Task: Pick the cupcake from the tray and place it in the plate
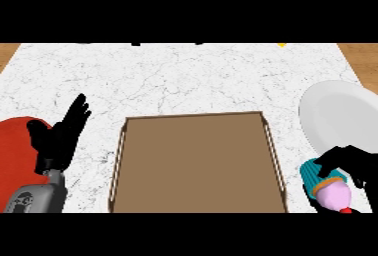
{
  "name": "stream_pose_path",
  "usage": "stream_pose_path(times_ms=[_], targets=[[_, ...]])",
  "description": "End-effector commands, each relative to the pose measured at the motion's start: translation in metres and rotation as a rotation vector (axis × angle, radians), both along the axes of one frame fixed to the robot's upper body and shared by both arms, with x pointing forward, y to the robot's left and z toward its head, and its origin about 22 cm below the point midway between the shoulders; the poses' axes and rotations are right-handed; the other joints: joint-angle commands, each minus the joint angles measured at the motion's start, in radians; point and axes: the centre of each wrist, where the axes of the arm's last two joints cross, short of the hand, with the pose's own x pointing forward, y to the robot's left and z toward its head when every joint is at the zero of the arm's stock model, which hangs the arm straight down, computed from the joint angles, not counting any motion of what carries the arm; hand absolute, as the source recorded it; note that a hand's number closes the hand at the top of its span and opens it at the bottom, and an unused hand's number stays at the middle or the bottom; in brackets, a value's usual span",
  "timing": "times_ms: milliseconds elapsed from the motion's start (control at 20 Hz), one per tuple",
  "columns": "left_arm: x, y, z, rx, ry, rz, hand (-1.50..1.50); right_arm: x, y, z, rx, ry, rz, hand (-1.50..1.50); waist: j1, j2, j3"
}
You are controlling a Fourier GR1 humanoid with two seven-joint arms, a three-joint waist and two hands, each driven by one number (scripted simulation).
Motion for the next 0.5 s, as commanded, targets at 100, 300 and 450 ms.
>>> stream_pose_path(times_ms=[100, 300, 450], targets=[[-0.009, 0.01, -0.013, 0.008, -0.007, -0.029, 0.0, 0.006, -0.057, 0.022, 0.128, 0.003, -0.154, 1.5, 0.027, 0.007, 0.0], [0.006, -0.011, 0.016, -0.004, 0.0, -0.043, 0.0, 0.014, -0.09, 0.004, 0.177, 0.015, -0.218, 1.5, 0.028, 0.006, 0.0], [0.006, -0.004, 0.012, -0.002, -0.009, -0.036, 0.0, 0.048, -0.128, -0.003, 0.181, 0.024, -0.27, 1.5, 0.038, 0.009, 0.001]])
